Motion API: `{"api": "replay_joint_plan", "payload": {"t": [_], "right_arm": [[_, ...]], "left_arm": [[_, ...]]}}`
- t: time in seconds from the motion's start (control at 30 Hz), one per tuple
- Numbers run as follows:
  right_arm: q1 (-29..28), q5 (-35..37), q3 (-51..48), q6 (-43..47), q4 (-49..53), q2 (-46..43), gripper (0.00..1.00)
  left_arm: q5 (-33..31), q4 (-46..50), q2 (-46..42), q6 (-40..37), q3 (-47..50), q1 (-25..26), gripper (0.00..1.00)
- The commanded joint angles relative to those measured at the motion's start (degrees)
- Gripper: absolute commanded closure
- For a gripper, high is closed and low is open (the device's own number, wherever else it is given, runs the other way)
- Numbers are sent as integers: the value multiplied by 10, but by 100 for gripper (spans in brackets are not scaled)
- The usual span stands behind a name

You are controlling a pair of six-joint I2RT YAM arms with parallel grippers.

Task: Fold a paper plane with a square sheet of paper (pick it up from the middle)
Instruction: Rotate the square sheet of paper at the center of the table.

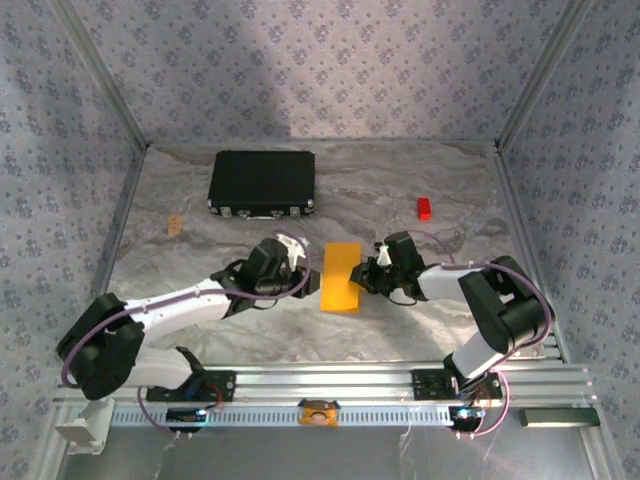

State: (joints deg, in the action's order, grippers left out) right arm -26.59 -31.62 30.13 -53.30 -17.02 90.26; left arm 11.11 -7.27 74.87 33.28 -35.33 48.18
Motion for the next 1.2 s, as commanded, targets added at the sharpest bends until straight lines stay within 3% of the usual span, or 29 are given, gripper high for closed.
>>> {"api": "replay_joint_plan", "payload": {"t": [0.0,0.13,0.5,0.77,1.17], "right_arm": [[7,-22,14,18,24,5,88],[11,-23,15,13,26,-2,90],[17,-24,19,8,48,-18,82],[23,-37,18,4,41,-23,91],[29,-41,13,-6,33,-21,92]], "left_arm": [[-2,24,18,-58,-44,14,67],[-26,74,56,-131,-75,68,50],[-139,175,200,-244,-194,171,42],[-220,191,239,-278,-232,203,33],[-297,203,270,-304,-251,233,27]]}}
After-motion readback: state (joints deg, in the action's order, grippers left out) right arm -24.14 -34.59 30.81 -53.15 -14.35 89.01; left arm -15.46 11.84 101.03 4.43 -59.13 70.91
